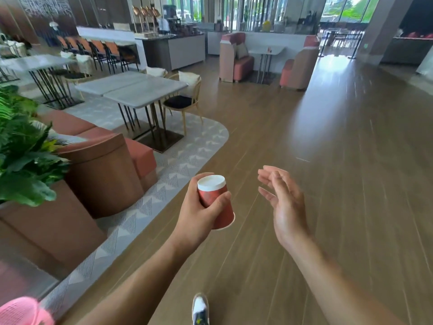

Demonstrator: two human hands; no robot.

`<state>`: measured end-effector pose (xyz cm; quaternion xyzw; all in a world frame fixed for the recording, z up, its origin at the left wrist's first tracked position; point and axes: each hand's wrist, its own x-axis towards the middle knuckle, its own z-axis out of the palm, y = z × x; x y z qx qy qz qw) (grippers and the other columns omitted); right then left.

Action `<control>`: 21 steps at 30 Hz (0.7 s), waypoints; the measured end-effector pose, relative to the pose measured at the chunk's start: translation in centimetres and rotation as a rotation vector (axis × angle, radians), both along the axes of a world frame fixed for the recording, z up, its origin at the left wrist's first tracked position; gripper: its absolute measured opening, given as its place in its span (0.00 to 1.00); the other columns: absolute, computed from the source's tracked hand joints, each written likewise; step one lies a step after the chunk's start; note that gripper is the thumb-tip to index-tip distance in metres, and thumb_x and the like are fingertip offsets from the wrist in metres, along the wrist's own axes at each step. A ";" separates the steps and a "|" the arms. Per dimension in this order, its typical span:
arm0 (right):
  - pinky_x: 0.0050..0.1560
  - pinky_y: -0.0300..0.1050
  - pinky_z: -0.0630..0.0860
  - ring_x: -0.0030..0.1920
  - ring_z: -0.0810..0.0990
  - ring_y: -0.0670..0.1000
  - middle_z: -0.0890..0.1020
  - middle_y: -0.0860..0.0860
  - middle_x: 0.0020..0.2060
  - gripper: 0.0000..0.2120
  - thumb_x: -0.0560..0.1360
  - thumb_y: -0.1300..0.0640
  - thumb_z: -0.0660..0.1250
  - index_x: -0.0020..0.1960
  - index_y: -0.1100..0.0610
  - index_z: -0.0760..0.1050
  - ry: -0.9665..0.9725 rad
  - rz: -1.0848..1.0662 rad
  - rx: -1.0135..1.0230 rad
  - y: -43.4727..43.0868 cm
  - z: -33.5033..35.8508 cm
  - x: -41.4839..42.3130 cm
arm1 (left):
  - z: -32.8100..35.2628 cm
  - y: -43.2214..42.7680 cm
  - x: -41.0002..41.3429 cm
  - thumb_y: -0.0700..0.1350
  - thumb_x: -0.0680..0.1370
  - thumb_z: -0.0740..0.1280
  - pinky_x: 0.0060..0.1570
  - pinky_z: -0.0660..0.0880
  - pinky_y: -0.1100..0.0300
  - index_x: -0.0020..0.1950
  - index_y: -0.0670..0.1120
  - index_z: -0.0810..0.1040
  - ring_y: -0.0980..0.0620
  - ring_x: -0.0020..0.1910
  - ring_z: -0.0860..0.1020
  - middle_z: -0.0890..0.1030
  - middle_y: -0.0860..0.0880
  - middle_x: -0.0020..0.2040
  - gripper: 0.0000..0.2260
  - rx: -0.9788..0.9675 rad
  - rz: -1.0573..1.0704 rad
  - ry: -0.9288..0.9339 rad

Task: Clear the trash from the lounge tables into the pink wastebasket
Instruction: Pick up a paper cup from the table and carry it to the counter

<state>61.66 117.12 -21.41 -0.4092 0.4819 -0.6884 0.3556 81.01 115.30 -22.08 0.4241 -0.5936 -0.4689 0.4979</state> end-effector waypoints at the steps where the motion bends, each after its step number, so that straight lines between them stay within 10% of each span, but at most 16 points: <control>1: 0.60 0.47 0.80 0.63 0.83 0.49 0.86 0.50 0.59 0.14 0.79 0.43 0.66 0.58 0.48 0.83 0.001 -0.001 -0.002 -2.6 -0.2 -0.3 | -0.2 -2.7 -0.4 0.65 0.68 0.75 0.47 0.80 0.67 0.61 0.67 0.73 0.60 0.54 0.82 0.81 0.64 0.54 0.23 -0.004 -0.002 -0.003; 21: 0.57 0.49 0.80 0.60 0.84 0.53 0.86 0.53 0.56 0.13 0.79 0.45 0.65 0.54 0.50 0.84 -0.062 -0.032 0.017 -51.0 -0.2 -5.9 | 0.6 -52.6 -6.4 0.63 0.69 0.75 0.50 0.81 0.59 0.60 0.68 0.73 0.61 0.52 0.82 0.81 0.64 0.53 0.21 0.002 -0.054 -0.012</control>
